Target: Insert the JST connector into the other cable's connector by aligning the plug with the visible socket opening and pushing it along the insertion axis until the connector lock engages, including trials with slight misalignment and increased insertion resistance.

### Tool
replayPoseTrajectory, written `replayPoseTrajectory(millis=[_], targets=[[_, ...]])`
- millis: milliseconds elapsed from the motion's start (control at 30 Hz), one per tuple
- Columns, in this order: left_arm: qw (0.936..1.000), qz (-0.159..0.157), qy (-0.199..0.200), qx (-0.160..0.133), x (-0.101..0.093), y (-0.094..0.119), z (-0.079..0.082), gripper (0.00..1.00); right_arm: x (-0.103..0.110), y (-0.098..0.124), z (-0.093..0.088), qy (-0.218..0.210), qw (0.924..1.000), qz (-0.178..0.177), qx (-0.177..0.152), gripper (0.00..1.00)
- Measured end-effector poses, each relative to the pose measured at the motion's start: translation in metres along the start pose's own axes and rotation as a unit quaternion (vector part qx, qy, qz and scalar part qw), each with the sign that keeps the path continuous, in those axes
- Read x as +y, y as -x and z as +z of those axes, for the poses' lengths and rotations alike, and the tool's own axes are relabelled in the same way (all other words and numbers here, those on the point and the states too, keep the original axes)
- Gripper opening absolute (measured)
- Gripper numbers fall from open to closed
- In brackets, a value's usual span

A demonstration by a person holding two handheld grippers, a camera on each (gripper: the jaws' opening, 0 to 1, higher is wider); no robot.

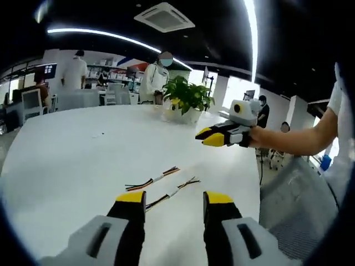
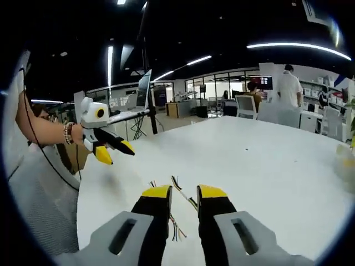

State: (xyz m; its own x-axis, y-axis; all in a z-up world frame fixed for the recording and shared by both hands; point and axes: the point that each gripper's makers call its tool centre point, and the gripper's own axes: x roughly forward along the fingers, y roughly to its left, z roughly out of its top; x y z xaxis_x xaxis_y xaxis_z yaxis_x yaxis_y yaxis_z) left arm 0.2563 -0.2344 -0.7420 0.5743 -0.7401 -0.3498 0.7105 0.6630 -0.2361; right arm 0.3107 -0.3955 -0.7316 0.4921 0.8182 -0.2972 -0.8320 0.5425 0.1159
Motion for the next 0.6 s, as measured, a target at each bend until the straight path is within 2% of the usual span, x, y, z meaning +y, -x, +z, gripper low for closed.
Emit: replayPoseTrajectory(millis=[167,267,333,467,600], targets=[[0.9995,0.023,-0.003,-0.023,-0.010,0.036,0.005,0.47,0.020,0.029,0.016,0.015,0.9997,-0.008,-0.019,0.24],[0.9966,0.047,0.031,-0.060,-0.013,0.059,0.016,0.50,0.028,0.044,0.015,-0.010,0.9997,-0.016,-0.017,0.38],[0.9947,0.061,0.038,-0.074,-0.016,0.074,0.019,0.51,0.032,0.055,0.014,-0.014,0.9993,-0.029,-0.020,0.44],[0.9920,0.101,0.023,-0.072,-0.017,0.098,0.012,0.61,0.041,0.076,0.016,-0.007,0.9983,-0.047,-0.032,0.42],[0.9884,0.109,0.062,-0.086,-0.027,0.116,0.003,0.68,0.050,0.091,0.009,-0.024,0.9971,-0.060,-0.039,0.46]])
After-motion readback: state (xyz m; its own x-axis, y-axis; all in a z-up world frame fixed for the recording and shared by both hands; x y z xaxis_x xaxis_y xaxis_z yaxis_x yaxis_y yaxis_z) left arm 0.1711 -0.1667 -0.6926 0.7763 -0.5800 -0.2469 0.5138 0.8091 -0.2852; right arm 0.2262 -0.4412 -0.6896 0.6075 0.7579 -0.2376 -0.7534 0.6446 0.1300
